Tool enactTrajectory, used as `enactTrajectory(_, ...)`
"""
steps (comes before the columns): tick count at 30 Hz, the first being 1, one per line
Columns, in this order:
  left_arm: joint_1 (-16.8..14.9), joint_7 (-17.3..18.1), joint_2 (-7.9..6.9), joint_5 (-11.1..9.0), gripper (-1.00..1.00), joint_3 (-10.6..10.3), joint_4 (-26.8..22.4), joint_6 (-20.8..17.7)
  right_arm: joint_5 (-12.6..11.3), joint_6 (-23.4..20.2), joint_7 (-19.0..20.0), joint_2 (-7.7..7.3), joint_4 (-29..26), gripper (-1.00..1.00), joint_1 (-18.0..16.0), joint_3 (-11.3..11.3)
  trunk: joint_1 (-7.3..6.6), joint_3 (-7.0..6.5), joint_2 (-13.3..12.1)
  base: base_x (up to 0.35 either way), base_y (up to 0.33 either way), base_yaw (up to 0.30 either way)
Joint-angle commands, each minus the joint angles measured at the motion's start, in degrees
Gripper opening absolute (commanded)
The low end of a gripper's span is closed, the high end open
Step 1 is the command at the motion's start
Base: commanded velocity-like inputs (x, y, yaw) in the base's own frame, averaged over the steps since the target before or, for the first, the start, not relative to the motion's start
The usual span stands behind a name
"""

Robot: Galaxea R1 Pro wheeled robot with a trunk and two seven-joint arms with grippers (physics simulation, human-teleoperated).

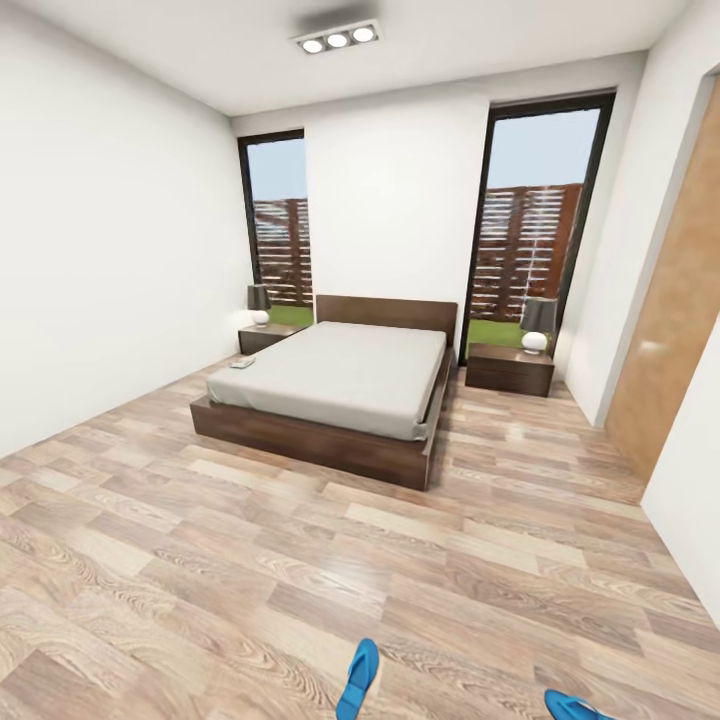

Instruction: In the bedroom, move the book from the bed onto either nightstand, and place the two sandals side by side next to the bed.

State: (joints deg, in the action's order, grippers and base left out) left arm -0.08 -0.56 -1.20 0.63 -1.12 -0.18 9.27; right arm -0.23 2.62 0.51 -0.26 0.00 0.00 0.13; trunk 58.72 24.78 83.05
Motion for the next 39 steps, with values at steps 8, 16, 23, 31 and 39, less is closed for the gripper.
enactTrajectory(8,0.0,-0.1,0.03,0.1,1.00,-0.1,0.0,0.2,0.0,0.2,0.1,-0.02,0.1,1.00,0.0,0.0,0.01,0.04,0.0,0.123,0.093,0.000)
enactTrajectory(16,0.0,-0.1,0.05,0.1,1.00,-0.1,0.0,0.2,0.0,0.2,0.1,-0.02,0.1,1.00,0.0,0.0,0.01,0.04,0.0,0.055,0.033,-0.026)
enactTrajectory(23,0.0,-0.1,0.06,0.1,1.00,-0.1,0.0,0.2,0.0,0.2,0.1,-0.06,0.0,1.00,0.0,0.0,0.01,0.04,0.0,0.067,0.054,-0.084)
enactTrajectory(31,0.0,-0.1,0.06,0.1,1.00,-0.1,0.0,0.2,0.0,0.2,0.1,-0.02,0.0,1.00,0.0,0.0,0.01,0.04,0.0,0.077,0.067,-0.028)
enactTrajectory(39,0.0,-0.1,0.06,0.1,1.00,-0.1,0.0,0.2,0.0,0.2,0.1,-0.01,0.0,1.00,0.0,0.0,0.01,0.04,0.0,0.019,0.017,-0.007)
